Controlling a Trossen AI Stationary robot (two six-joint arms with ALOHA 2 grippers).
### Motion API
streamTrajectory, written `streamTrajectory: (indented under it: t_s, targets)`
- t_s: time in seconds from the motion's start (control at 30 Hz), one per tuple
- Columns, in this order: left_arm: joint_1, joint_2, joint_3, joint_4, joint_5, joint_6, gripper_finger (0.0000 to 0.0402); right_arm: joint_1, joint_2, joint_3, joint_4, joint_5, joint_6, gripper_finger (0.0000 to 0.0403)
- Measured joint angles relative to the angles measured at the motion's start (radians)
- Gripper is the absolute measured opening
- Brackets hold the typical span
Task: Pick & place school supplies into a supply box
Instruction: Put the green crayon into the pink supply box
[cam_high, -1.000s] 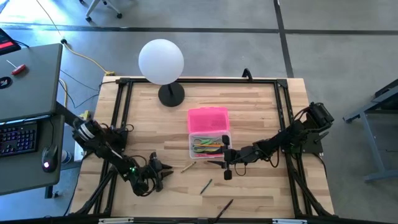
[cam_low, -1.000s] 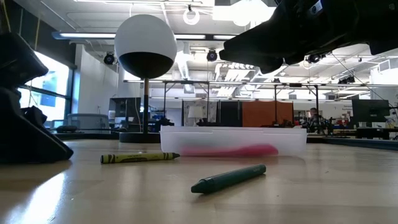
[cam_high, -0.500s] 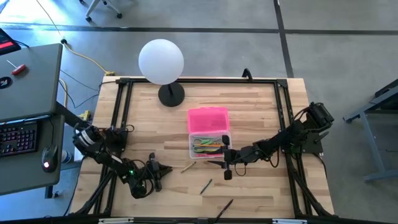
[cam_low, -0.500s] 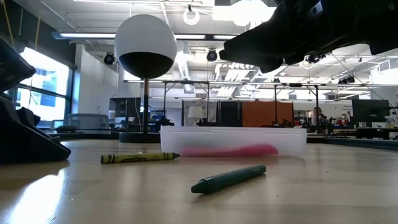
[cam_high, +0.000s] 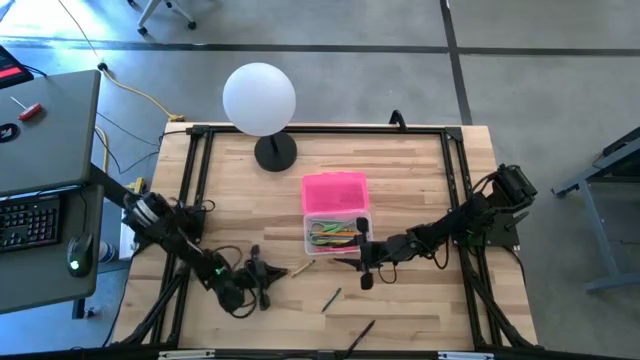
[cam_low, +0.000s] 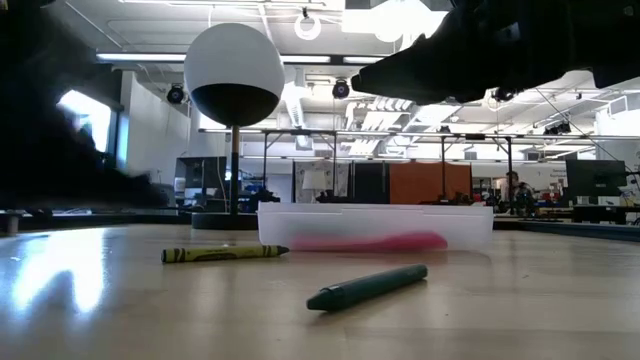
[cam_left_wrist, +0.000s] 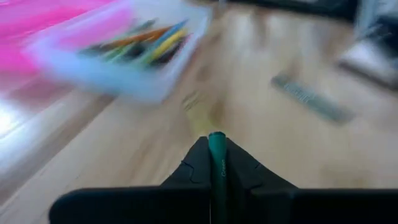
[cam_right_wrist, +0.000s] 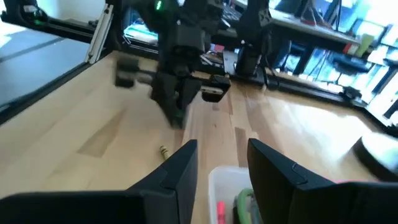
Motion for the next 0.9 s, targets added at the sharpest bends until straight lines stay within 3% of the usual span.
streamTrajectory:
  t_s: [0.17, 0.3, 0.43, 0.57, 0.77, 0.9]
  targets:
    - [0.174, -0.078, 0.112, -0.016, 0.210, 0.199, 0.0073, -0.002, 0.000, 0.000, 0.015, 0.003, 0.094, 0.0119]
    - [0.345, -0.095, 0.240, -0.124, 0.422, 0.364, 0.0059, 0.002, 0.000, -0.001, 0.000, -0.003, 0.167, 0.0119]
    - [0.512, -0.082, 0.377, -0.328, 0.590, 0.370, 0.0041, 0.024, -0.018, -0.002, -0.057, -0.015, 0.272, 0.0119]
    - [0.639, -0.051, 0.464, -0.439, 0.708, 0.374, 0.0051, 0.076, -0.077, -0.009, -0.137, 0.011, 0.309, 0.0119]
    - [0.735, -0.013, 0.513, -0.456, 0.951, 0.381, 0.0076, 0.146, -0.172, -0.015, -0.236, 0.031, 0.327, 0.0119]
    - [0.735, -0.011, 0.555, -0.446, 0.974, 0.427, 0.0053, 0.178, -0.204, -0.015, -0.265, 0.049, 0.321, 0.0119]
